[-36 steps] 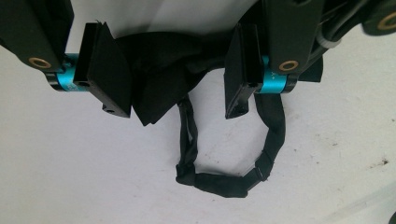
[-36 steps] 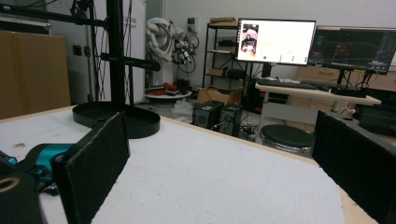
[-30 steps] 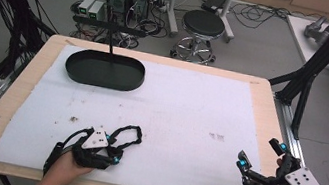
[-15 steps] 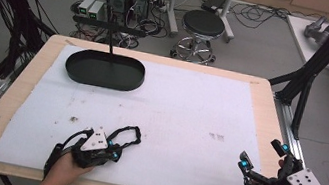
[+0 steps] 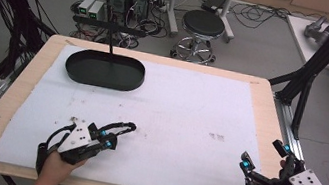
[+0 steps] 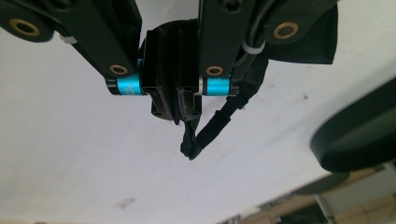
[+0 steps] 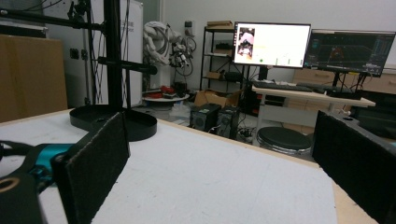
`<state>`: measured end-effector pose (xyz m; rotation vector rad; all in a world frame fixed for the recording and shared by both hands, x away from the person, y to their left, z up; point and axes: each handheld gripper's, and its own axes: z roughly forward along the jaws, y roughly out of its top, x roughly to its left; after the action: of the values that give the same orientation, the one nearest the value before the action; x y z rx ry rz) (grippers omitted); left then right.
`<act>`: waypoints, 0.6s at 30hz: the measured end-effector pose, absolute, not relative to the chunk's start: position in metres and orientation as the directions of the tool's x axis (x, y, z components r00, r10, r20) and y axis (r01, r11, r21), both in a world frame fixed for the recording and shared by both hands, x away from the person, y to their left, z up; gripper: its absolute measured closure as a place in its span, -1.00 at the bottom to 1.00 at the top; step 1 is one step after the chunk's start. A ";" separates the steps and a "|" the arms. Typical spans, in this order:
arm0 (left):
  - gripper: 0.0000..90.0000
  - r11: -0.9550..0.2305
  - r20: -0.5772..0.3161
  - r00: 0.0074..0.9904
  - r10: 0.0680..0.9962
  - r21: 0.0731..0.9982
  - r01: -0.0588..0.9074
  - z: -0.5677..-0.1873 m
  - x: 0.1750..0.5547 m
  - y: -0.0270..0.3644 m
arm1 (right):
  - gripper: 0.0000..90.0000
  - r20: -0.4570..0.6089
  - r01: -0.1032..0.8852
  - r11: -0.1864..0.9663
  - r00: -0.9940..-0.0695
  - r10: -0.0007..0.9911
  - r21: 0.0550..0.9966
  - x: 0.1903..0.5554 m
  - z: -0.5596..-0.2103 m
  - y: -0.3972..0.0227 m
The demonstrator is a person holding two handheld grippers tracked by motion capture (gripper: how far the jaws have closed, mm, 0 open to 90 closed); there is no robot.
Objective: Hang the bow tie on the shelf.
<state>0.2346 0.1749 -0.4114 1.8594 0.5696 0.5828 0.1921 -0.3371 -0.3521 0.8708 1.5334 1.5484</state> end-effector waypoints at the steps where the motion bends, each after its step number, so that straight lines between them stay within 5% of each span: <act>1: 0.87 -0.317 0.129 0.762 0.635 0.943 0.104 -0.407 0.234 0.178 | -0.92 -0.056 -0.063 0.030 -0.464 0.884 0.998 0.192 -0.352 -0.338; 18: 0.87 -0.108 0.118 0.688 0.716 0.992 -0.058 -0.329 0.254 0.222 | -0.92 -0.053 -0.090 0.013 -0.459 0.887 0.996 0.188 -0.348 -0.342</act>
<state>0.2535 0.2225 -0.3291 1.5538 0.5591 0.7152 0.1876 -0.3423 -0.3475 0.8544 1.4986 1.5621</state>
